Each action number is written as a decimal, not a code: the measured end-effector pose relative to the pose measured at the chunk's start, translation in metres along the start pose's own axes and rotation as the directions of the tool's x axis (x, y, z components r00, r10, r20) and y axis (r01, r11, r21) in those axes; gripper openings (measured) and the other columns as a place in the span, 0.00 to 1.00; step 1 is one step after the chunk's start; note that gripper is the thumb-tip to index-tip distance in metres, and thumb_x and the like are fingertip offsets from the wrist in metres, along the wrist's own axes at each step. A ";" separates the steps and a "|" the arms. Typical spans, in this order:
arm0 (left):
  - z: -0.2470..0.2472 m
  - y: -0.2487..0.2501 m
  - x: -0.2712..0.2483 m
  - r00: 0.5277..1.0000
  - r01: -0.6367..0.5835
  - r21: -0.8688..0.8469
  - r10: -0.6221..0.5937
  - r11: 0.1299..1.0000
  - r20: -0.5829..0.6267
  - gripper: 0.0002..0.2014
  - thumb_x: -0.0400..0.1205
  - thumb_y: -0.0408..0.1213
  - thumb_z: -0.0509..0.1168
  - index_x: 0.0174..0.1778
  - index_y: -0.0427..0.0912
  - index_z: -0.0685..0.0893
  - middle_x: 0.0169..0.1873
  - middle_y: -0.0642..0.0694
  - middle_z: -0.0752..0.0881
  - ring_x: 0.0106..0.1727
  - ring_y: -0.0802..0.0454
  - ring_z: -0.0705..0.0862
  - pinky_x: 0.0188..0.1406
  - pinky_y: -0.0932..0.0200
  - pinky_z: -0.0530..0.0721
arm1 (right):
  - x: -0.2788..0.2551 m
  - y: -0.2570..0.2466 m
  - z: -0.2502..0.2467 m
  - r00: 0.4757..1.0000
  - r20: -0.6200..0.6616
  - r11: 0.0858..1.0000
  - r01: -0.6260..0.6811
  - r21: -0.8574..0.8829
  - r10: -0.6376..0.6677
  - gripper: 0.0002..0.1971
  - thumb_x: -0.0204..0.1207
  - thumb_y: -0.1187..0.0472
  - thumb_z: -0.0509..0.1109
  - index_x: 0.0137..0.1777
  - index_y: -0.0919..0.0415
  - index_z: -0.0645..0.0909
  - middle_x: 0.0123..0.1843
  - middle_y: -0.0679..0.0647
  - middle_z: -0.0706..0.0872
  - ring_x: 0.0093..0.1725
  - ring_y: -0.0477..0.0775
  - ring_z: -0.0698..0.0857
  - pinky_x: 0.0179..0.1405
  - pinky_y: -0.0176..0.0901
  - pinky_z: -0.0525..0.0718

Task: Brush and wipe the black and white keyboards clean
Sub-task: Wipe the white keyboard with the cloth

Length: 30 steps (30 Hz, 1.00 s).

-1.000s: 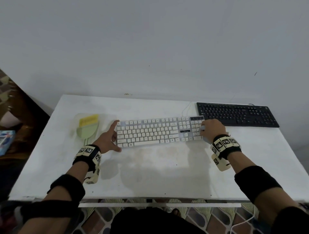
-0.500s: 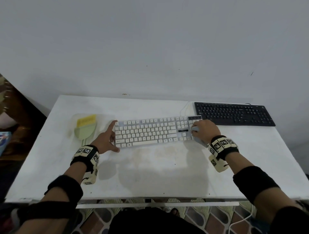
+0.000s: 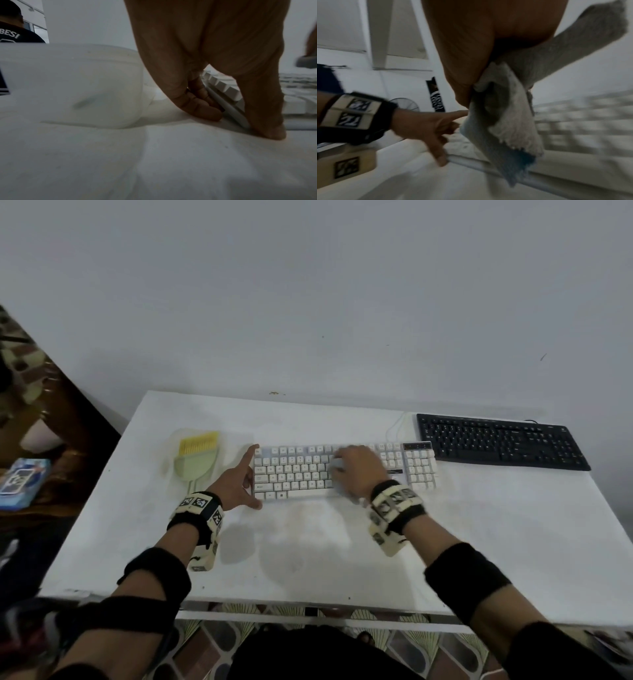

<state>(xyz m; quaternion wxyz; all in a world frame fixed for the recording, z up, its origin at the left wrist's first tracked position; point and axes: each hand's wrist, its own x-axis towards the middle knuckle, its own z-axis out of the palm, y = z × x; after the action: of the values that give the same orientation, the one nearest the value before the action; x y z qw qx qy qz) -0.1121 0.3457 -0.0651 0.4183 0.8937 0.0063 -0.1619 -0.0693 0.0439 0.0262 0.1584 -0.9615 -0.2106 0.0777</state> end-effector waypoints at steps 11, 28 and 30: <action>0.000 0.003 -0.004 1.000 -0.022 0.019 0.022 1.000 -0.003 0.70 0.67 0.26 0.86 0.91 0.56 0.40 0.41 0.51 0.83 0.40 0.58 0.83 0.42 0.70 0.80 | 0.018 -0.098 0.057 0.968 0.141 0.969 0.222 -0.107 -0.206 0.08 0.80 0.55 0.69 0.44 0.58 0.84 0.46 0.55 0.86 0.51 0.58 0.82 0.45 0.55 0.87; 0.000 0.000 -0.003 1.000 -0.011 0.016 0.011 1.000 0.003 0.70 0.66 0.28 0.87 0.91 0.58 0.41 0.44 0.48 0.83 0.43 0.53 0.84 0.45 0.67 0.80 | 0.020 -0.086 0.044 0.967 0.224 0.939 0.182 -0.291 -0.119 0.10 0.79 0.54 0.71 0.47 0.61 0.79 0.44 0.55 0.78 0.50 0.59 0.82 0.49 0.53 0.85; 0.000 0.000 -0.003 1.000 -0.013 0.012 0.013 1.000 0.007 0.70 0.66 0.27 0.87 0.91 0.58 0.41 0.44 0.48 0.84 0.43 0.53 0.84 0.45 0.67 0.79 | 0.022 -0.087 0.041 0.962 0.240 0.933 0.201 -0.297 -0.131 0.10 0.79 0.55 0.73 0.45 0.60 0.78 0.44 0.56 0.80 0.51 0.59 0.84 0.47 0.52 0.85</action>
<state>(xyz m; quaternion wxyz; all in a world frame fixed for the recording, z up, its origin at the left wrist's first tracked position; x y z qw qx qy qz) -0.1148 0.3459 -0.0647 0.4142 0.8956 -0.0020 -0.1621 -0.0918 0.1393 0.0151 -0.0169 -0.9389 -0.3171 0.1329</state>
